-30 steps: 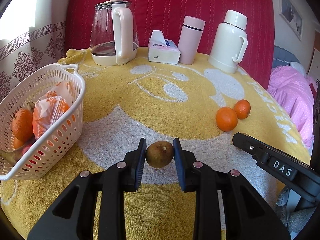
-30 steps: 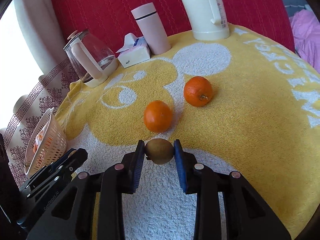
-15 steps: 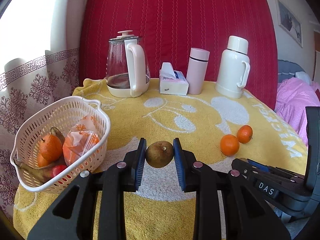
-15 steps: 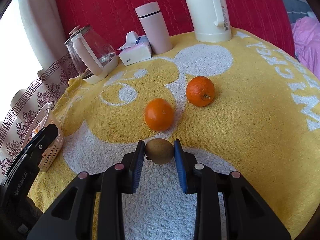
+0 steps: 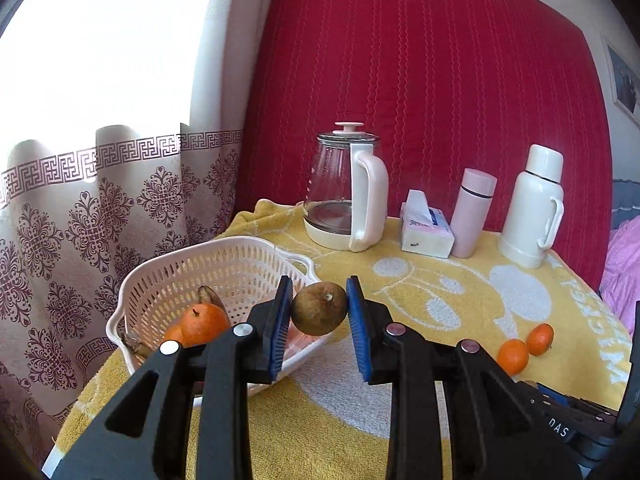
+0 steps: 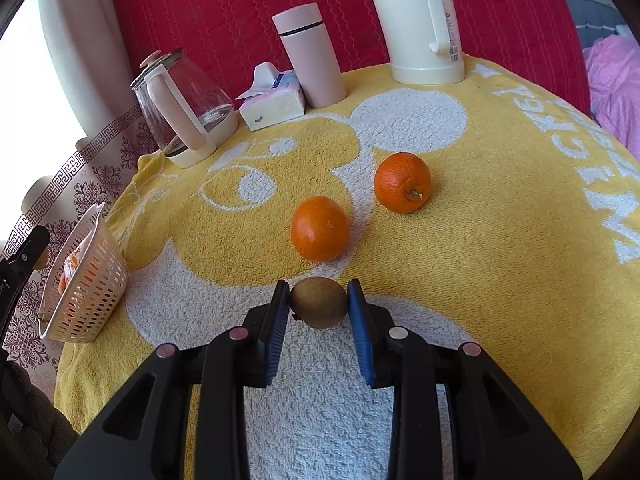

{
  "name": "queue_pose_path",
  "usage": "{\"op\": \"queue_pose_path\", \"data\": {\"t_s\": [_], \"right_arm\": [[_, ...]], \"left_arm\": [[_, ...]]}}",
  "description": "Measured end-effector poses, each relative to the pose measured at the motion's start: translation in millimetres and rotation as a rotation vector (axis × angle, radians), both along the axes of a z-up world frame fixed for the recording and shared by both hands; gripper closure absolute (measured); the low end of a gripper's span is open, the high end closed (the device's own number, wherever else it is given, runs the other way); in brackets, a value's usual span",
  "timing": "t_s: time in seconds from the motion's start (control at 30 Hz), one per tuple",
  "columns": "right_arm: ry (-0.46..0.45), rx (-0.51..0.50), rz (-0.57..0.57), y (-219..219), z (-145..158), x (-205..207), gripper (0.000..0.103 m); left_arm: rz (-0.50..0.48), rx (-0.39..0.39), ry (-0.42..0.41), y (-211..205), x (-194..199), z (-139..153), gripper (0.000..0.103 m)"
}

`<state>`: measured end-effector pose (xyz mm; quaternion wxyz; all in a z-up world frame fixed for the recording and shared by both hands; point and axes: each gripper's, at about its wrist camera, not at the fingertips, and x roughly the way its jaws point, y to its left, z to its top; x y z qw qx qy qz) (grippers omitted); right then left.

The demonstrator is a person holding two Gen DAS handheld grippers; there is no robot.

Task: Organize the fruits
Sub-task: 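Carry the kiwi with the left tool into the basket and release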

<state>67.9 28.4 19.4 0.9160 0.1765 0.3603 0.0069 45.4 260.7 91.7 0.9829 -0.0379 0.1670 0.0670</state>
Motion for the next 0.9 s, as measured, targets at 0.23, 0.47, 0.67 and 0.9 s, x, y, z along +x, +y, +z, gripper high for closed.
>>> {"op": "queue_pose_path", "data": {"t_s": [0.23,0.47,0.67,0.9], "right_arm": [[0.0,0.0,0.0,-0.1,-0.1,-0.1,0.073],[-0.001,-0.001,0.0,0.0,-0.1,0.0,0.073],[-0.001,-0.001,0.0,-0.2,-0.1,0.0,0.073],[-0.001,0.0,0.001,-0.5,-0.3,0.0,0.073]], "left_arm": [[0.146,-0.022,-0.005,24.9,0.0,1.5,0.075],[0.241,-0.008,0.059,41.7,8.7,-8.7,0.075],[0.265,-0.005,0.07,44.0,10.6,-11.8,0.064],[0.283,-0.051,0.058,51.5,7.7,-9.0,0.029]]}}
